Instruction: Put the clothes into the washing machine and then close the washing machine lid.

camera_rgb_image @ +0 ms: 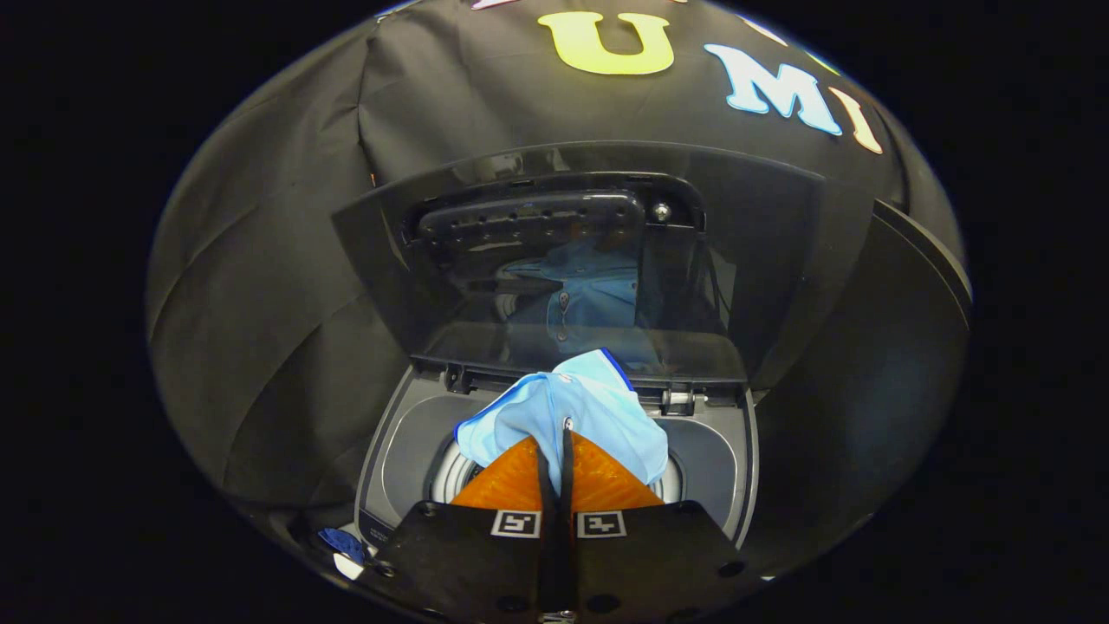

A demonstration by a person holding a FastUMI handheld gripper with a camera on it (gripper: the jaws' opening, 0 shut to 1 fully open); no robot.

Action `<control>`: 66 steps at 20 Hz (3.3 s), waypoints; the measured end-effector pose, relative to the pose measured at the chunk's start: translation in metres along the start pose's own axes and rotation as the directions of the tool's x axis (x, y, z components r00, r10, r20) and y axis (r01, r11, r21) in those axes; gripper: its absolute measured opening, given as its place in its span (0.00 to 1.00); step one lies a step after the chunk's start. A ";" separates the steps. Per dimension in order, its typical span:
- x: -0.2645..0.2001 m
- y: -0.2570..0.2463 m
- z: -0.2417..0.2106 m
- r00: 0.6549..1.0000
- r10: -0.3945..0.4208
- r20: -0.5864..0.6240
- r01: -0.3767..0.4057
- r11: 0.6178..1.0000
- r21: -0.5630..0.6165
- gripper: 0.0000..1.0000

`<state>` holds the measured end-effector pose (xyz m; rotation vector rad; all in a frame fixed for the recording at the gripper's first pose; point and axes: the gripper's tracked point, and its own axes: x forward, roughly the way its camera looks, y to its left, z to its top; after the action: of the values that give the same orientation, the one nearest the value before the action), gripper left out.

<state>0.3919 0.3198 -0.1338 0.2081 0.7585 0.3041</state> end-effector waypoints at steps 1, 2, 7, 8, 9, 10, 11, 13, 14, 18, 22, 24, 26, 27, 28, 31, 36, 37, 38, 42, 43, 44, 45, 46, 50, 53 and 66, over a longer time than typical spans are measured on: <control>0.005 0.006 -0.005 0.999 0.032 -0.032 -0.031 0.999 0.011 0.04; 0.007 0.007 -0.011 0.998 0.035 -0.056 -0.034 0.999 0.024 0.09; -0.003 0.000 0.009 1.000 0.008 0.010 -0.008 1.000 -0.012 0.97; -0.007 0.001 0.012 1.000 0.015 0.013 -0.015 1.000 -0.008 0.98; -0.010 0.002 0.019 1.000 0.014 0.028 -0.014 1.000 -0.007 0.98; -0.013 0.003 0.025 0.999 0.021 0.039 -0.021 1.000 -0.010 0.98; -0.016 0.003 0.031 0.998 0.023 0.054 -0.022 1.000 -0.019 0.98; -0.023 0.002 0.046 0.996 0.021 0.088 -0.018 0.999 -0.045 0.98; -0.027 0.002 0.054 0.994 0.024 0.103 -0.019 0.999 -0.050 0.98; -0.051 0.018 0.098 0.982 0.049 0.180 -0.043 0.998 -0.039 0.98; -0.085 0.037 0.150 0.956 0.084 0.281 -0.070 0.996 -0.062 0.98; -0.101 0.042 0.171 0.943 0.099 0.319 -0.079 0.994 -0.075 0.98; -0.111 0.043 0.192 0.928 0.105 0.358 -0.080 0.993 -0.082 0.98; -0.114 0.042 0.201 0.923 0.103 0.370 -0.077 0.993 -0.085 0.98; -0.114 0.040 0.208 0.921 0.099 0.377 -0.072 0.994 -0.085 0.98; -0.106 0.034 0.223 0.923 0.076 0.378 -0.051 0.996 -0.074 0.98; -0.077 0.024 0.245 0.935 0.034 0.353 -0.023 0.999 -0.035 0.98; -0.069 0.023 0.248 0.939 0.023 0.344 -0.017 1.000 -0.022 0.98; -0.059 0.021 0.251 0.946 0.014 0.324 -0.014 1.000 -0.002 0.98; -0.020 0.012 0.252 0.964 -0.034 0.262 0.021 0.999 0.050 0.98; -0.011 0.012 0.251 0.967 -0.039 0.250 0.029 0.999 0.044 0.98; -0.004 0.010 0.250 0.970 -0.046 0.240 0.038 0.998 0.040 0.98; 0.003 0.008 0.250 0.972 -0.053 0.230 0.045 0.998 0.039 0.98; 0.011 0.006 0.248 0.976 -0.056 0.212 0.049 0.998 0.041 0.98; 0.030 0.000 0.240 0.986 -0.063 0.157 0.053 0.996 0.067 0.99; 0.037 0.002 0.239 0.988 -0.064 0.141 0.055 0.996 0.069 0.98; 0.051 0.008 0.207 0.995 -0.075 0.065 0.075 0.997 0.008 0.98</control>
<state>0.5707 0.3294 -0.0173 0.1931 0.7007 0.2234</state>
